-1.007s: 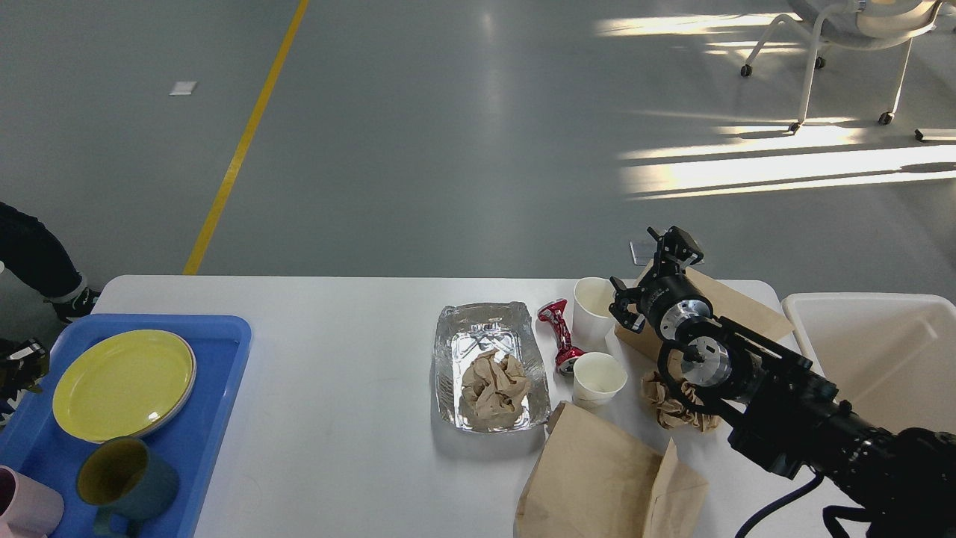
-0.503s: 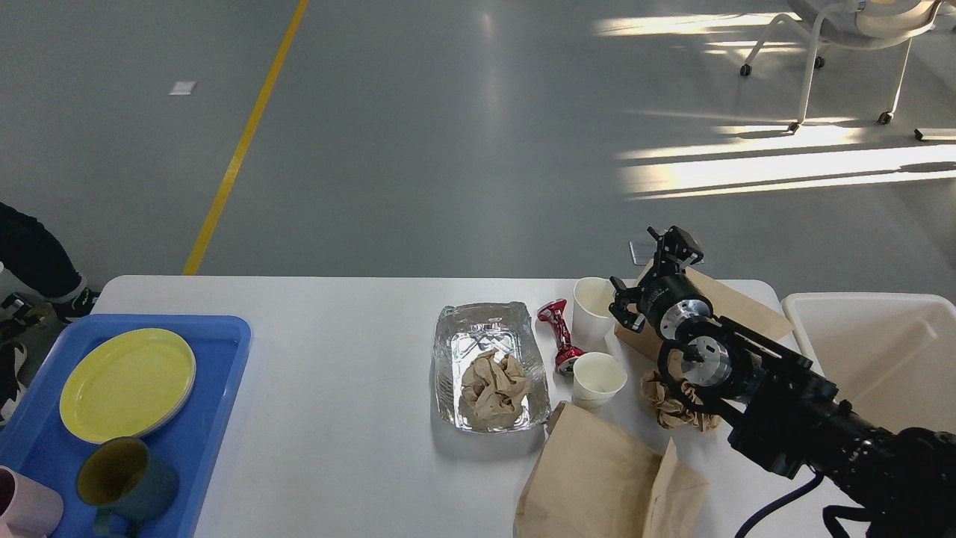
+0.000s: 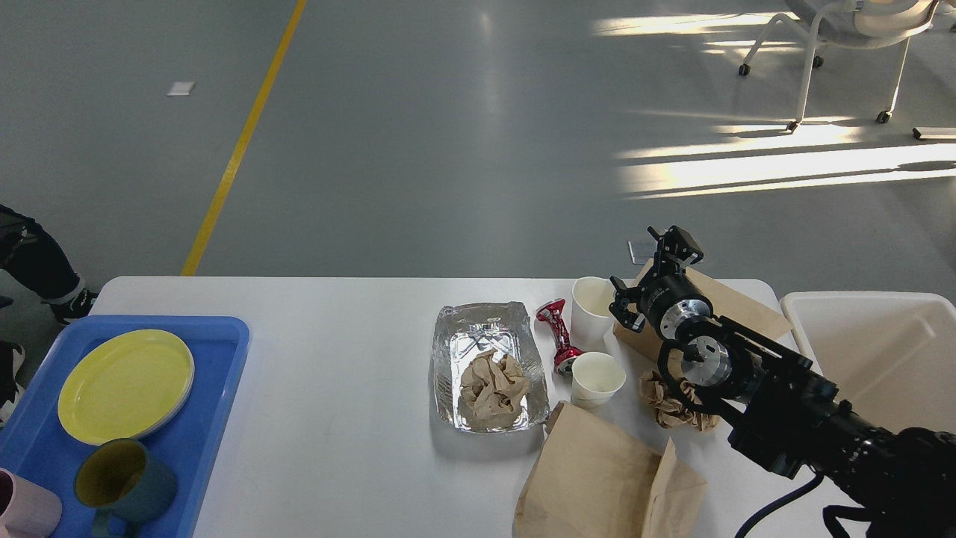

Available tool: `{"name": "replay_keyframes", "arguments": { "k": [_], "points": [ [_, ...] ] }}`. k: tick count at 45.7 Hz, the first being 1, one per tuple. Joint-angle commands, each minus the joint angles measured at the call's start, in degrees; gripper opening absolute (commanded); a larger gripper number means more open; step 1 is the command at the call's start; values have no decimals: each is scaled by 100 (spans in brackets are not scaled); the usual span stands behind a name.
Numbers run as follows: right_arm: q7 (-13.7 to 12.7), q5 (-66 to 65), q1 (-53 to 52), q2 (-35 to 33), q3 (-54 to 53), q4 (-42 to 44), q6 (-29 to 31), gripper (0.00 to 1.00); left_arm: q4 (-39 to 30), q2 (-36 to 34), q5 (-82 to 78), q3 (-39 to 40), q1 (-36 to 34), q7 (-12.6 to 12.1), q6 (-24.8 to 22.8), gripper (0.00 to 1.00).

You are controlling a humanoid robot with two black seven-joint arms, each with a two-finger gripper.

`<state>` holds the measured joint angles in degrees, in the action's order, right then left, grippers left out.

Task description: Tidy desktop

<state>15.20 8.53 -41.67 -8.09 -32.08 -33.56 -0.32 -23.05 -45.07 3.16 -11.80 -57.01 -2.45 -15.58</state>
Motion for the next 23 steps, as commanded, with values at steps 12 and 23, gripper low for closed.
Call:
{"name": "replay_keyframes", "arguments": {
  "k": [12, 23],
  "points": [
    [0, 0, 1, 0, 0, -1, 6, 100, 81, 604, -8, 5309, 1895, 1668, -121, 96],
    [0, 0, 1, 0, 0, -1, -3, 100, 29, 1272, 1, 7745, 2370, 1607, -858, 96]
  ]
}}
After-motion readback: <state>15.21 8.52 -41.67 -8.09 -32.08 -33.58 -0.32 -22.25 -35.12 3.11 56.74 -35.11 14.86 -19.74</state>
